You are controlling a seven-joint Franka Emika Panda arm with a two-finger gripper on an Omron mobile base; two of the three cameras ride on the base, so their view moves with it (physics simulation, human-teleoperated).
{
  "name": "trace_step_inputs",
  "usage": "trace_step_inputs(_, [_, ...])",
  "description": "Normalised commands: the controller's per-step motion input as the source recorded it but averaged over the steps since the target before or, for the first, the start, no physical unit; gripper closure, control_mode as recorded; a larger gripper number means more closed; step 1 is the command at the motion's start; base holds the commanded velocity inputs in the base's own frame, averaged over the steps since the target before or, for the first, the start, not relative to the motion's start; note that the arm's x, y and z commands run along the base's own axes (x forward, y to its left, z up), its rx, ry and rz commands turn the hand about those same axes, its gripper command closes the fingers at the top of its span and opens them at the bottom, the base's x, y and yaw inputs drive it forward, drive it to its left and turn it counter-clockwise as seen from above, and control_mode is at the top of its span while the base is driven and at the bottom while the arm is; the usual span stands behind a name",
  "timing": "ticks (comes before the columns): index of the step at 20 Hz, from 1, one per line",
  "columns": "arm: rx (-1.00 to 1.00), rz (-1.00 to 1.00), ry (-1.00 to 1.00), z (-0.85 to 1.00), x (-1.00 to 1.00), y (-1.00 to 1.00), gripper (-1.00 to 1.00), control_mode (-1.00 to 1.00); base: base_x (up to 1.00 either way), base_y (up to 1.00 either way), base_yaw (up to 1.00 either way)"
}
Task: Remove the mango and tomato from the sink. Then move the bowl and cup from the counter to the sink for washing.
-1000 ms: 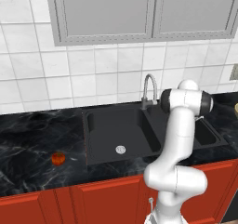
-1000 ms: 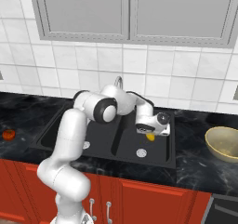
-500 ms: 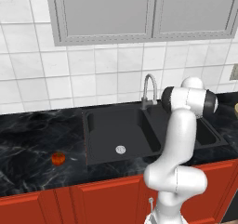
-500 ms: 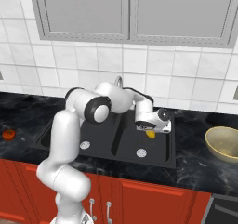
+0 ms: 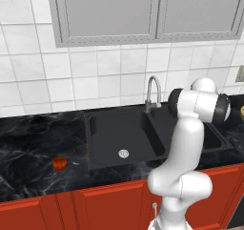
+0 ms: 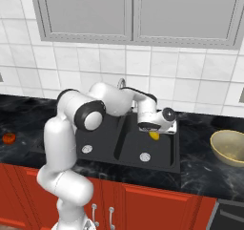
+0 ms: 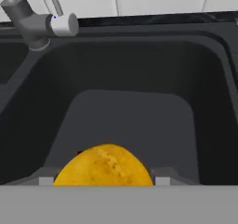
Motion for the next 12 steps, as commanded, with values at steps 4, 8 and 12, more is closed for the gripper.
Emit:
trace_step_inputs(4, [0.00,-0.03,0.00,0.37,-0.41,0.00,1.00,-1.00,0.00,0.00,0.00])
trace_step_inputs(8, [0.00,-0.07,0.00,0.39,-0.38,0.01,1.00,-1.00,0.00,0.00,0.00])
trace_step_inputs(12, [0.00,-0.15,0.01,0.40,-0.35,0.05,1.00,-1.00,0.00,0.00,0.00])
